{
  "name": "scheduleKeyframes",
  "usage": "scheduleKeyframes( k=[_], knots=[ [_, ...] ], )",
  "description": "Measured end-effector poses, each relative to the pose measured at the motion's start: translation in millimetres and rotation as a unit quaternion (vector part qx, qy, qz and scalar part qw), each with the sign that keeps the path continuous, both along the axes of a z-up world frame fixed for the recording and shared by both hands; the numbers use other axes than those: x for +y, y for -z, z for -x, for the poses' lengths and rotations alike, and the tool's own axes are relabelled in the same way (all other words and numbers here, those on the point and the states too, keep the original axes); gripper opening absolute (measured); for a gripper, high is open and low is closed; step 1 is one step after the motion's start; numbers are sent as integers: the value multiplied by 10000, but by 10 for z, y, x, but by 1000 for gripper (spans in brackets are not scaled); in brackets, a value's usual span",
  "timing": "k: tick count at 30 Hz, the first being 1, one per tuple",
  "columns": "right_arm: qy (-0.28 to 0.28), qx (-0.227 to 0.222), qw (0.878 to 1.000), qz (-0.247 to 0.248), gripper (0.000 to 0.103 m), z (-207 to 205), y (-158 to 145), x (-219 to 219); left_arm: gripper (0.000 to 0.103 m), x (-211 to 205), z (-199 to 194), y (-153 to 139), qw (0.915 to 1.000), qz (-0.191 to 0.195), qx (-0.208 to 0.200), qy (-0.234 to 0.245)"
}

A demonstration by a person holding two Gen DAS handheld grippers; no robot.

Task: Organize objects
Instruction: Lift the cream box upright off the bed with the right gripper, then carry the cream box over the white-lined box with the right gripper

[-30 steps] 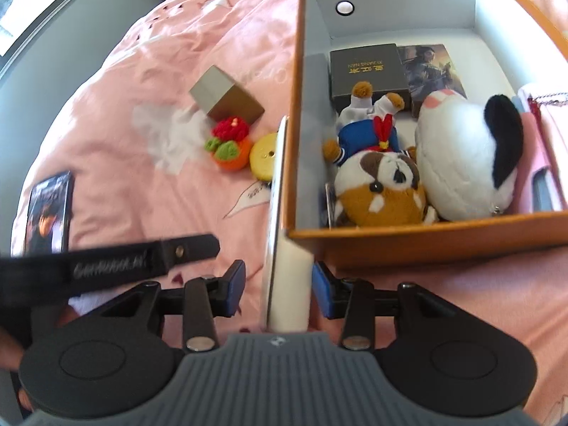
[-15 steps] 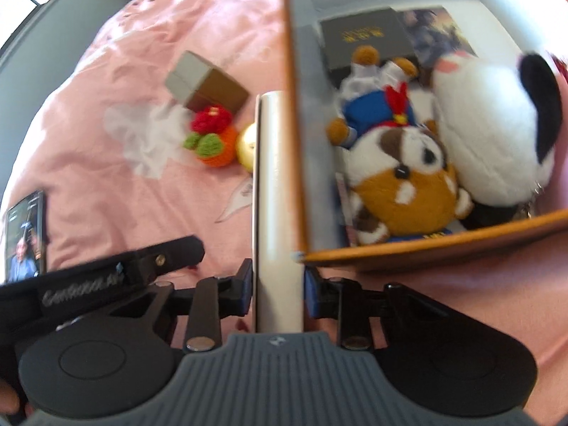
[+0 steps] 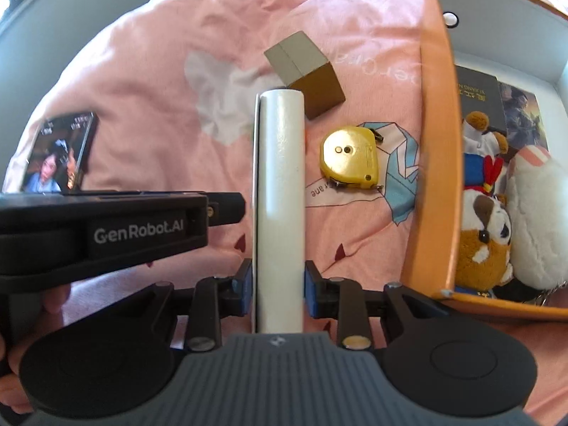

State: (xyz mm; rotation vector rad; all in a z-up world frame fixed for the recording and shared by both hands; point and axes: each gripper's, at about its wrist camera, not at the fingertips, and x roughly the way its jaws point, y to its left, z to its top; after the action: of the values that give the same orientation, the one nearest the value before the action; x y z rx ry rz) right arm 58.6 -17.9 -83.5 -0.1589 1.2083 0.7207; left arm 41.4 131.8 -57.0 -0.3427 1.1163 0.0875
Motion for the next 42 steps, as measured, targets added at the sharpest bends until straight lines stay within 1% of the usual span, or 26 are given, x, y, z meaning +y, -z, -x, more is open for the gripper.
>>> scheduleKeyframes(
  k=[4,5,8,10,15,17,20,23,26,28,29,30,31,32,33,34,35,36,39,42],
  knots=[
    [-81,-160,9998,92,34,34,-8,65,31,67,-2,-29,9999,37,-67,-88],
    [-103,-241,9996,125,36,35,-13,96,31,83,-3,-50,9999,18,-115,-107],
    [-153,-552,9983,113,36,42,-67,163,31,137,-8,-97,9996,-56,-207,-192],
    [-206,-725,9970,150,36,27,-84,233,31,178,-16,-102,9994,-40,-212,-254],
    [-161,-704,9971,246,38,-87,13,347,31,215,-23,-116,9993,19,-254,-289],
    [-176,-725,9970,225,36,-94,10,342,31,226,-35,-128,9993,29,-267,-277],
    [-117,-720,9973,116,31,-118,-46,280,31,227,-66,-169,9992,31,-351,-188],
    [-103,-721,9973,-83,30,-176,-189,190,31,232,-118,-275,9985,67,-538,27],
    [-117,-777,9962,-376,31,-254,-394,67,32,239,-192,-438,9966,105,-756,306],
    [-83,-777,9952,-598,31,-327,-548,-33,37,271,-264,-535,9959,168,-815,362],
    [-46,-757,9943,-747,31,-375,-639,-99,41,295,-305,-570,9959,230,-813,338],
    [7,-720,9934,-898,31,-427,-729,-169,45,322,-354,-591,9960,299,-791,294],
    [62,-680,9923,-1035,31,-488,-813,-234,46,343,-415,-609,9962,383,-755,222],
    [104,-659,9911,-1154,31,-541,-893,-299,50,358,-476,-618,9961,456,-738,145],
    [168,-660,9897,-1259,31,-602,-984,-371,57,366,-537,-621,9960,505,-740,61],
    [223,-691,9886,-1318,31,-654,-1060,-436,60,364,-596,-610,9958,533,-738,-18],
    [270,-750,9876,-1353,31,-707,-1146,-509,66,355,-659,-593,9959,551,-704,-112],
    [300,-806,9870,-1356,31,-758,-1210,-570,69,342,-733,-565,9961,572,-644,-207],
    [451,-907,9873,-1223,31,-976,-1314,-760,75,287,-937,-437,9965,590,-438,-403],
    [692,-1013,9872,-1019,31,-1234,-1299,-960,78,256,-1106,-278,9951,640,-278,-704]
  ],
)
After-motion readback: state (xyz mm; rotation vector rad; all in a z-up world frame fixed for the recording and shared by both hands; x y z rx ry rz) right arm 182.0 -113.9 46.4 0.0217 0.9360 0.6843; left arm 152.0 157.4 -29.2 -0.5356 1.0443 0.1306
